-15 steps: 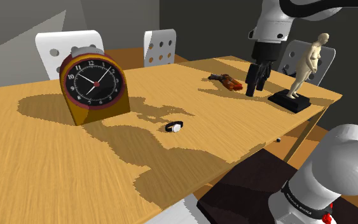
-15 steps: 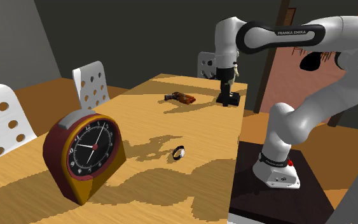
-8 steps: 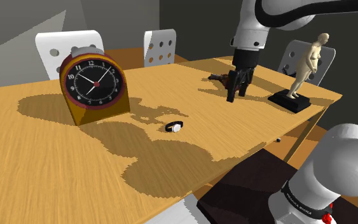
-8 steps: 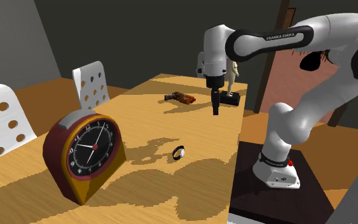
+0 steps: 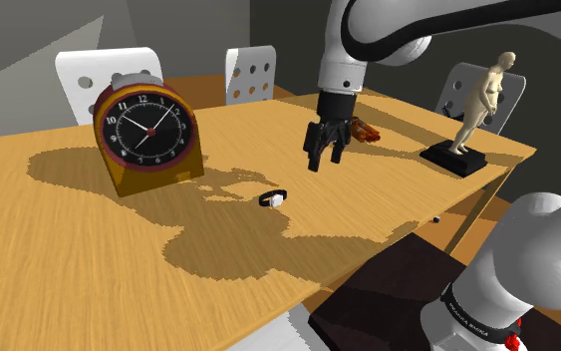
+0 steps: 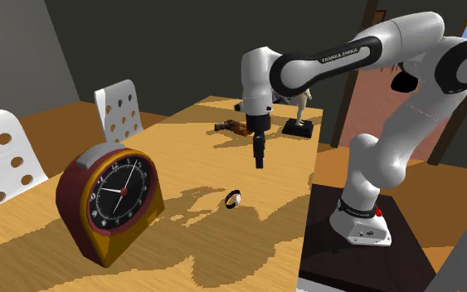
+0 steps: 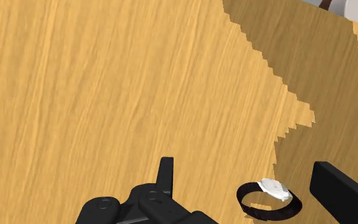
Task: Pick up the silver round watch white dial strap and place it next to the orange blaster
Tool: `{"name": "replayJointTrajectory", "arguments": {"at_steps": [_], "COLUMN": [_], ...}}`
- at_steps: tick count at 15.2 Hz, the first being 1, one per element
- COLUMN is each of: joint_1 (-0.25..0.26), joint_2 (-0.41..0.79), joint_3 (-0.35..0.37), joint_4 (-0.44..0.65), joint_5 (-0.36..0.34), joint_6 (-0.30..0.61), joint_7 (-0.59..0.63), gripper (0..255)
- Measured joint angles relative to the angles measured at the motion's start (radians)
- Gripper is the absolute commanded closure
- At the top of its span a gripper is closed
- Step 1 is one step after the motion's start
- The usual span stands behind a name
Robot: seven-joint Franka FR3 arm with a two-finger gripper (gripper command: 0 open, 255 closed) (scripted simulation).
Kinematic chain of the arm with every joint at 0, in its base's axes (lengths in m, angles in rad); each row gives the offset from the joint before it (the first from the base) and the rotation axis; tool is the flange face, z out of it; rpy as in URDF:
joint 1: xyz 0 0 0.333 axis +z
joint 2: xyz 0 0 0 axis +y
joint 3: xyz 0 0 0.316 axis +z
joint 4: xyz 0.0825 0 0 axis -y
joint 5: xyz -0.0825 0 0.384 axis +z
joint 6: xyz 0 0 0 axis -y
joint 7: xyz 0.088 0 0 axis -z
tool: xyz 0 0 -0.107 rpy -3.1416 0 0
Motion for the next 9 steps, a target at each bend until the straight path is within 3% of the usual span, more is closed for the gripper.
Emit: {"name": "replayJointTrajectory", "arguments": {"at_steps": [9], "joint_1": [0.054], "joint_2": [0.300], "joint_3": [0.090], "joint_4": [0.196], "joint_5": [0.060], "joint_6": [0.134], "joint_7": [0.098], "gripper": [0]}}
